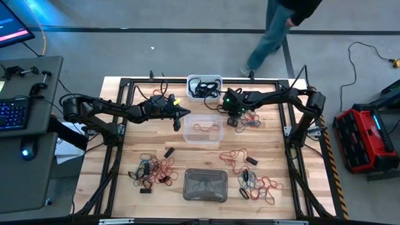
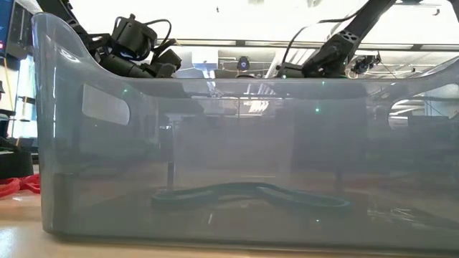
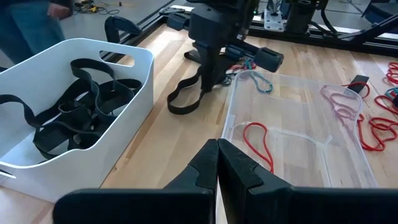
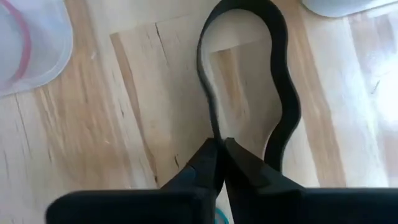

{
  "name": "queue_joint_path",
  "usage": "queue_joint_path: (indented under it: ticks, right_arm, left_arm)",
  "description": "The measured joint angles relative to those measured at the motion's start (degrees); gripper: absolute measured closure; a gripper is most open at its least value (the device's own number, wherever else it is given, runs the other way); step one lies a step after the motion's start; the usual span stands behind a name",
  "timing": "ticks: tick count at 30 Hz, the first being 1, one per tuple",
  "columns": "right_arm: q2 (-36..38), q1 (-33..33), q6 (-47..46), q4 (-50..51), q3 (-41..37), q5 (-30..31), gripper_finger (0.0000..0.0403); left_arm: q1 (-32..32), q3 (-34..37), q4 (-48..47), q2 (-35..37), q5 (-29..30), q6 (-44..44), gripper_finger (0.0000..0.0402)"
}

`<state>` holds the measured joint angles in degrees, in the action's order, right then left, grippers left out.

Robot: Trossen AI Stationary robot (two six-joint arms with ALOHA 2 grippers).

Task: Sort rubber bands into baskets
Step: Put the black rubber band into the white bin

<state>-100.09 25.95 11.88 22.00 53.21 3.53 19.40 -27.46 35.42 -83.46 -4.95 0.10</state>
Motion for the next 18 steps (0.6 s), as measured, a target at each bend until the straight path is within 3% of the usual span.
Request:
queue_joint_path:
  ticks: [18]
  right_arm:
    - [18.88,-1.30,-2.27,0.33,0.05,3.84,0.0400]
  left_arm:
    - [0.00,0.00,-0.04,0.00,0.02,0.09,0.0401]
